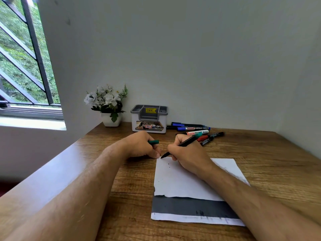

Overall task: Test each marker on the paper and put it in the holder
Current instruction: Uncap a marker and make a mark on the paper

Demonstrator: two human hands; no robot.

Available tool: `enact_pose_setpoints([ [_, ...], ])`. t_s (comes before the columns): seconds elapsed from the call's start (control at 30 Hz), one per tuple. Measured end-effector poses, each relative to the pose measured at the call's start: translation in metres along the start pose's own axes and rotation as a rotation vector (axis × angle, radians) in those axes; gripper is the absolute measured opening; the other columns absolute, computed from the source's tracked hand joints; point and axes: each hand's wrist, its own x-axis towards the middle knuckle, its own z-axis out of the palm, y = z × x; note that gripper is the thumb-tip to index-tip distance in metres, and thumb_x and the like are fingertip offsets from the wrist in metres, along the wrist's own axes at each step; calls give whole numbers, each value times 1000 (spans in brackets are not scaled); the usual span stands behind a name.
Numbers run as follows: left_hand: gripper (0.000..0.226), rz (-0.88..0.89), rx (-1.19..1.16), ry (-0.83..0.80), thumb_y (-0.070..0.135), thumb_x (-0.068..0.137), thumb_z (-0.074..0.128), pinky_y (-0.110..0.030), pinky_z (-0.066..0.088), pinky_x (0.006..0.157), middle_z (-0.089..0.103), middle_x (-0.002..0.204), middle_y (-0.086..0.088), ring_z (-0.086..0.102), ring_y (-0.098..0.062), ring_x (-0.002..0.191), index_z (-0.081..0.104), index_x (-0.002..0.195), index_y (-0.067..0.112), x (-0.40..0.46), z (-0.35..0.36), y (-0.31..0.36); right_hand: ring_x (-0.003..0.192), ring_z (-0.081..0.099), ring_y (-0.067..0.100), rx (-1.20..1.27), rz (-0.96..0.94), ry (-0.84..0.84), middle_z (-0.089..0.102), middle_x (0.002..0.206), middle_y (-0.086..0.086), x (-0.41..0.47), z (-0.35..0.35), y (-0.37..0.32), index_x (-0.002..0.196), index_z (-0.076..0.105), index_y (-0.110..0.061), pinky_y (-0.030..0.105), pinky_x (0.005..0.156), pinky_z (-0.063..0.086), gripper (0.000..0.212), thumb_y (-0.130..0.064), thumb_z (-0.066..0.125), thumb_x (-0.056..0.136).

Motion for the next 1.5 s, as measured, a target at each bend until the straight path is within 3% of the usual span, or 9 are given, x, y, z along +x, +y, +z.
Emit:
enact_pose_setpoints([
  [0.2,9,-7,-16,-3,16,79,80,-30,41,80,74,82,9,64,-8,87,77,84,22,1,0,0,53,55,-10,-19,14,-5,58,46,-18,0,1,-2,65,58,-18,19,51,35,17,-23,65,80],
  [0.43,9,-9,-26,-17,14,79,79,-31,43,83,74,83,7,64,-11,88,77,85,21,1,-1,1,50,53,-10,-16,-48,-4,56,47,-14,-3,0,-1,66,57,-16,7,43,36,18,-19,65,82],
  [0.57,10,-7,-40,-36,12,79,79,-27,42,74,74,78,10,64,-8,86,77,83,21,0,-3,1,37,48,-2,87,-19,-70,60,51,-6,-2,-4,0,67,54,-16,17,44,34,19,-14,62,84],
  [0.7,12,-19,-46,-72,9,79,78,-30,45,85,75,79,10,65,-8,88,77,83,20,-3,-5,4,34,40,2,199,16,-149,60,56,4,-3,-11,-4,65,51,-18,17,39,32,24,-10,61,85],
  [0.83,13,-32,-36,-67,10,79,78,-34,44,90,74,84,7,64,-11,90,75,81,22,-3,-4,4,36,50,-4,94,86,-43,66,60,-1,-5,-1,-13,70,56,-18,21,48,36,16,-18,63,85],
  [1.0,11,-18,-50,-57,11,78,79,-27,40,74,74,70,14,64,-8,87,77,80,22,-1,-4,-1,60,55,5,70,86,124,69,72,6,-12,9,-14,65,54,-20,13,45,36,22,-18,64,85],
  [1.5,12,-20,-103,-66,8,77,79,-22,38,68,76,74,13,65,-7,85,78,83,19,0,-5,-3,60,55,9,49,103,104,72,77,11,-15,11,-15,67,57,-17,14,44,38,17,-19,65,82],
])
